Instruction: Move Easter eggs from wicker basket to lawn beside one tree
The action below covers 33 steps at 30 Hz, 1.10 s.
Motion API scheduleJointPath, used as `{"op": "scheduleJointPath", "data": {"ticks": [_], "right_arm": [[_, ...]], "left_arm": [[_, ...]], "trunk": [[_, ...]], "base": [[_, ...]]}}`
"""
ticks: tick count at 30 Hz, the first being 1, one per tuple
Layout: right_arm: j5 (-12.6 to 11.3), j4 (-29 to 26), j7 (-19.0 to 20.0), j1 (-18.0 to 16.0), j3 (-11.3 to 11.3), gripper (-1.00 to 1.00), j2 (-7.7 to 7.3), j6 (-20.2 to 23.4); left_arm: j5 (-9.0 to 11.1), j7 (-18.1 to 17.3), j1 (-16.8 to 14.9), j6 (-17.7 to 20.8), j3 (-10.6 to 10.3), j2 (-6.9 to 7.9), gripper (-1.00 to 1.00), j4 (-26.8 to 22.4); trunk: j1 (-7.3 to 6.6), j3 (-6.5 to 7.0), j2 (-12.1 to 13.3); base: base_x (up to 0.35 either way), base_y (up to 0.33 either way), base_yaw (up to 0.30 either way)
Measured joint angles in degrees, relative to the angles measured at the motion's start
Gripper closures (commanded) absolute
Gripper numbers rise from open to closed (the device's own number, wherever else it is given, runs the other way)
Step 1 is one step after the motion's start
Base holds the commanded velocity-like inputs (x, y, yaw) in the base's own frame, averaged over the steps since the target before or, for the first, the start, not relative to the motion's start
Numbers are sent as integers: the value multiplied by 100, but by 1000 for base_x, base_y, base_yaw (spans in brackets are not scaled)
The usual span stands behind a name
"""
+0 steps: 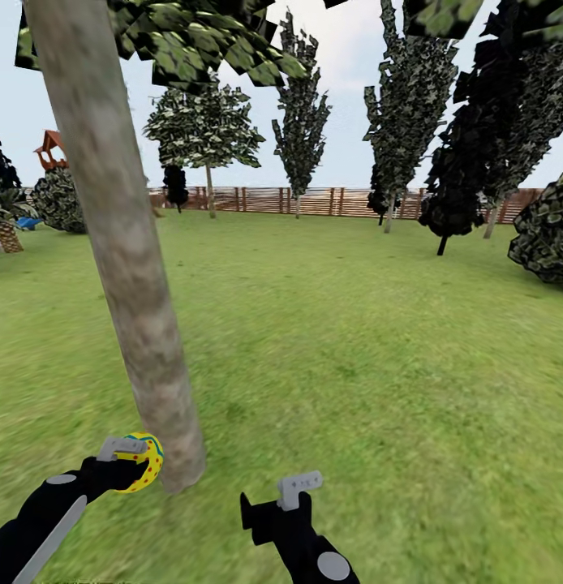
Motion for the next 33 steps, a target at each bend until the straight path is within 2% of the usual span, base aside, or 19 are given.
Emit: {"op": "scheduleJointPath", "data": {"ticks": [10,33], "right_arm": [[2,5,-6,-1,49,-100,4,3],[1,40,-6,-1,50,-100,7,4]], "left_arm": [[-1,0,0,2,1,0,100,2],[0,0,0,2,52,0,100,8]], "trunk": [[-1,28,-1],[-2,94,-1]], "base": [[161,-115,264],[312,-26,275]]}}
